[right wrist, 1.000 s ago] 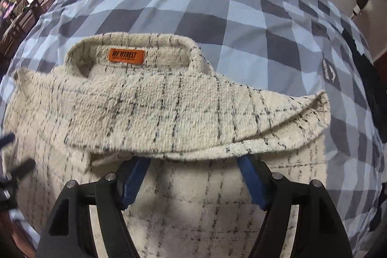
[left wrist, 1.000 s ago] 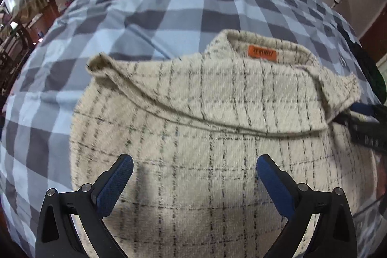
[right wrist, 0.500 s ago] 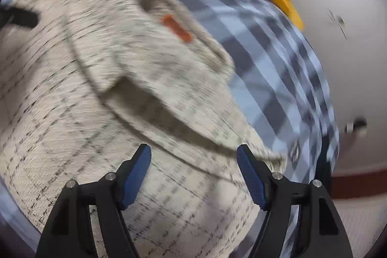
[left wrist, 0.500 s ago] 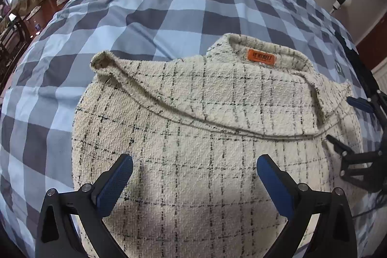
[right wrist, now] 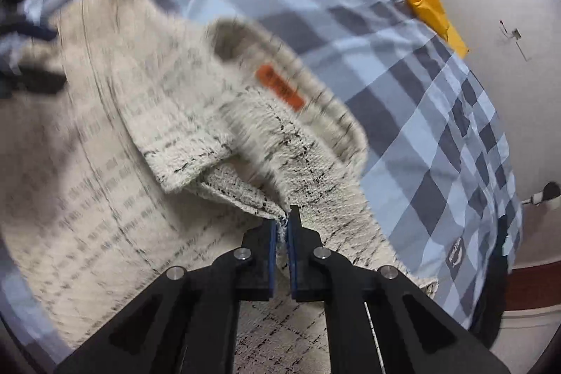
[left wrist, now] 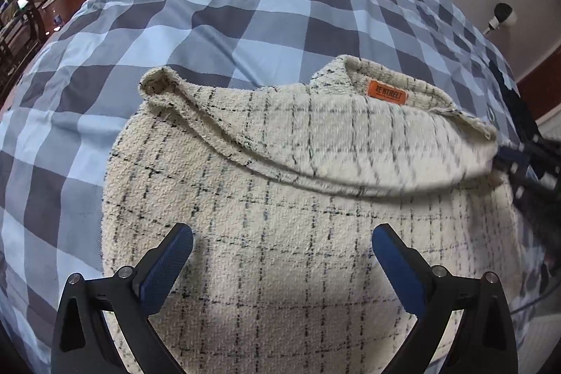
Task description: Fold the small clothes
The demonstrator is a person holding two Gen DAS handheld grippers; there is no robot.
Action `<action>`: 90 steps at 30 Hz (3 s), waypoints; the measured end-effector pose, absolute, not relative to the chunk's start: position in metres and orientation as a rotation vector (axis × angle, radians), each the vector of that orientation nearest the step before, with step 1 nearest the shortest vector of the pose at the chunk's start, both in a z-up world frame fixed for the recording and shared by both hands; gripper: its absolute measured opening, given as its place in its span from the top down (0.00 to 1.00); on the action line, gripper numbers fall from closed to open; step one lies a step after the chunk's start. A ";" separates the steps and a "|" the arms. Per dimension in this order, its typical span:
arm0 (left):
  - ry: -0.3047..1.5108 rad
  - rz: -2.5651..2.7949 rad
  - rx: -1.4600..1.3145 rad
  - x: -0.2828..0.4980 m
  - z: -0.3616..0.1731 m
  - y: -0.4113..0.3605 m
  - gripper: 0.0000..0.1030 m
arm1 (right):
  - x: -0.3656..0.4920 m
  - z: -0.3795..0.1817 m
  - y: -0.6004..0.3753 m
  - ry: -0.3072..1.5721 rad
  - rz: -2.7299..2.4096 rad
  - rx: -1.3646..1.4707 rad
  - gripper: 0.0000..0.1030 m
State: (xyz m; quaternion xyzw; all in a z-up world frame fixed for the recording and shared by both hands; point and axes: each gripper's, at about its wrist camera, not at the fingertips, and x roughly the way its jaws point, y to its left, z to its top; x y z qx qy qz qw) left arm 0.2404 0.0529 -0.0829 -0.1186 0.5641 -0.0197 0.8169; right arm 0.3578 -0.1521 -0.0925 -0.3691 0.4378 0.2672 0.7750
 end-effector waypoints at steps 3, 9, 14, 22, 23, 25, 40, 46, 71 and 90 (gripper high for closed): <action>1.200 -0.047 -0.233 0.241 -0.084 0.048 0.00 | 0.380 -0.078 -0.153 0.946 0.563 -0.719 0.98; 1.207 -0.029 -0.228 0.244 -0.091 0.050 0.00 | 0.449 -0.078 -0.145 1.039 0.497 -0.534 0.98; 1.201 -0.016 -0.244 0.246 -0.093 0.056 0.00 | 0.486 -0.079 -0.144 1.117 0.407 -0.395 0.90; 1.200 -0.013 -0.217 0.243 -0.096 0.057 0.00 | 0.491 -0.023 -0.204 1.002 0.256 -0.178 0.29; 1.195 -0.011 -0.219 0.242 -0.094 0.057 0.00 | 0.486 -0.021 -0.213 0.992 0.243 -0.177 0.28; 1.182 -0.004 -0.219 0.240 -0.089 0.060 0.00 | 0.476 -0.025 -0.235 1.018 0.227 -0.191 0.28; 1.177 -0.049 -0.027 0.168 -0.047 0.091 0.00 | 0.318 -0.073 -0.361 1.241 0.253 -0.051 0.28; 1.191 -0.009 -0.032 0.118 -0.033 0.124 0.00 | 0.266 -0.085 -0.394 1.268 0.323 0.023 0.28; 1.293 -0.108 -0.214 0.110 -0.100 0.120 0.00 | 0.267 -0.136 -0.372 1.166 0.683 0.232 0.79; 1.338 -0.277 -0.294 0.135 -0.121 0.138 0.75 | 0.251 -0.095 -0.394 1.148 0.359 0.129 0.91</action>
